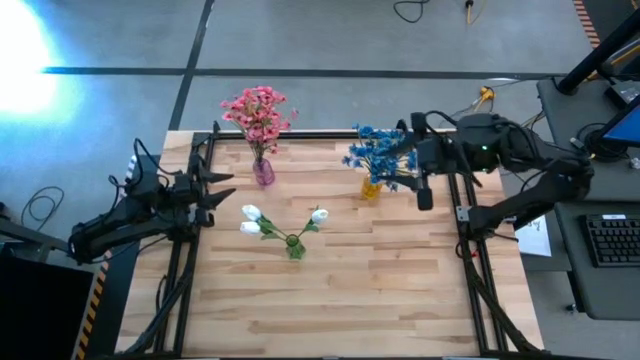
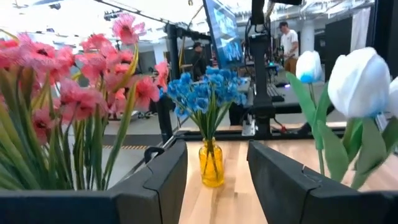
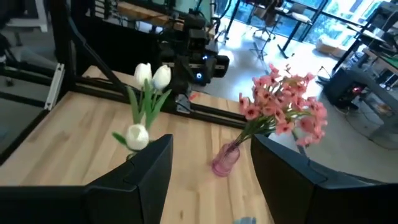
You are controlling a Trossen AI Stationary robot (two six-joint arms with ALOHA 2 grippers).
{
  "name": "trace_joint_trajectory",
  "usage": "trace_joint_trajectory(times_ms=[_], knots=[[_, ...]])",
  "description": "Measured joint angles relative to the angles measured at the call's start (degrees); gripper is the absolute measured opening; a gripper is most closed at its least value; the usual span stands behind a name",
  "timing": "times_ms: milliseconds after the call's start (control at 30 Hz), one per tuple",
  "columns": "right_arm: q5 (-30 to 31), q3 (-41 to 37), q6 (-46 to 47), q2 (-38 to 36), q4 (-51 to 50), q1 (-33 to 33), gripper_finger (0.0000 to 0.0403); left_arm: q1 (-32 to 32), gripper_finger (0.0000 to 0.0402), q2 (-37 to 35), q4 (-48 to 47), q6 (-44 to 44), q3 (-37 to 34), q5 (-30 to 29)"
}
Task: Sort flowers into vase by color
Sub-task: Return to Home Position
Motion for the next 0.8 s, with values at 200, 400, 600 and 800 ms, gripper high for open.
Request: trace_joint_trajectory(times_ms=[200,400,600,800], knots=[[-0.66,-13.28,0.92,-10.25,8.09,0.52,0.021,0.0,0.0158,-1.83,-0.48,3.42,0.1,-0.65],[-0.62,-26.86,2.74,-21.22,16.12,0.5,0.021,0.01,0.0158,-1.74,-0.85,3.83,1.33,-0.67],[-0.6,-37.78,3.02,-29.33,22.28,0.5,0.021,0.0,0.0158,-1.77,-0.87,4.05,0.97,-0.97],[-0.58,-46.98,4.09,-38.03,26.56,0.48,0.021,0.0,0.0158,-1.77,-0.94,3.64,0.2,-0.95]])
